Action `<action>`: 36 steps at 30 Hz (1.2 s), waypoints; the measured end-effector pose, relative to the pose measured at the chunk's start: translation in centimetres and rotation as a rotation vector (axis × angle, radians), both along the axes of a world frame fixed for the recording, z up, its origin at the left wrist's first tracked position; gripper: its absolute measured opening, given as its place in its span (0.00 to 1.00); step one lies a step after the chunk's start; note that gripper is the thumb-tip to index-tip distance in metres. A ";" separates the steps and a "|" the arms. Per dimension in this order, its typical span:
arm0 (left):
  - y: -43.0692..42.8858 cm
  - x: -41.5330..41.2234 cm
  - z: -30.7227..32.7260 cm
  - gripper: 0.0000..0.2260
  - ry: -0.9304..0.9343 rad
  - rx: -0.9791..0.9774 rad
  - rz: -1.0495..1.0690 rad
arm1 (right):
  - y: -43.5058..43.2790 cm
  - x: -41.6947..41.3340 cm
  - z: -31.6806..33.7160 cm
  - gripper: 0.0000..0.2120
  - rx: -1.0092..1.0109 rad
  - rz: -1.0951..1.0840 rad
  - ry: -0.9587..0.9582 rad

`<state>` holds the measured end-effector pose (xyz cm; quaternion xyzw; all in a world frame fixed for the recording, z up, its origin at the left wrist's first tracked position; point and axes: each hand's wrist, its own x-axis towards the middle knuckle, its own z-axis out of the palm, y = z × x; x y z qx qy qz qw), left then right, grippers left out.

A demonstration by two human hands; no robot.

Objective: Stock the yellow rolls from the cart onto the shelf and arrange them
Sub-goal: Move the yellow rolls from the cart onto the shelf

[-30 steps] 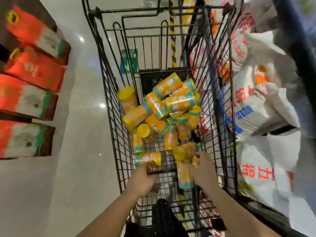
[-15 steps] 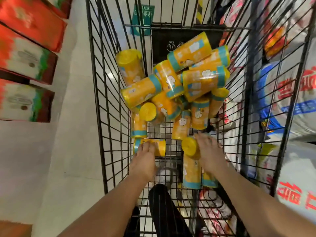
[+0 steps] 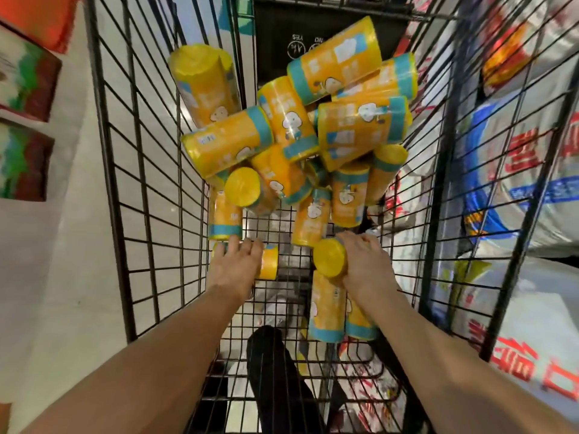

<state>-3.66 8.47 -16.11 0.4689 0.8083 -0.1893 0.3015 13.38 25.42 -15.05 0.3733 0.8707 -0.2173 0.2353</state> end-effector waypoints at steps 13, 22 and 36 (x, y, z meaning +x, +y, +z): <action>1.5 0.7 7.0 0.18 -0.455 0.446 0.791 | -1.4 -2.1 8.2 0.29 -0.478 -1.075 0.751; 1.5 -1.0 18.0 0.33 -0.740 0.682 1.018 | -4.3 -2.6 16.2 0.13 -0.802 -1.292 0.980; -3.2 -0.5 34.1 0.15 -1.234 0.813 1.094 | -13.8 -0.1 30.9 0.26 -0.835 -1.281 1.173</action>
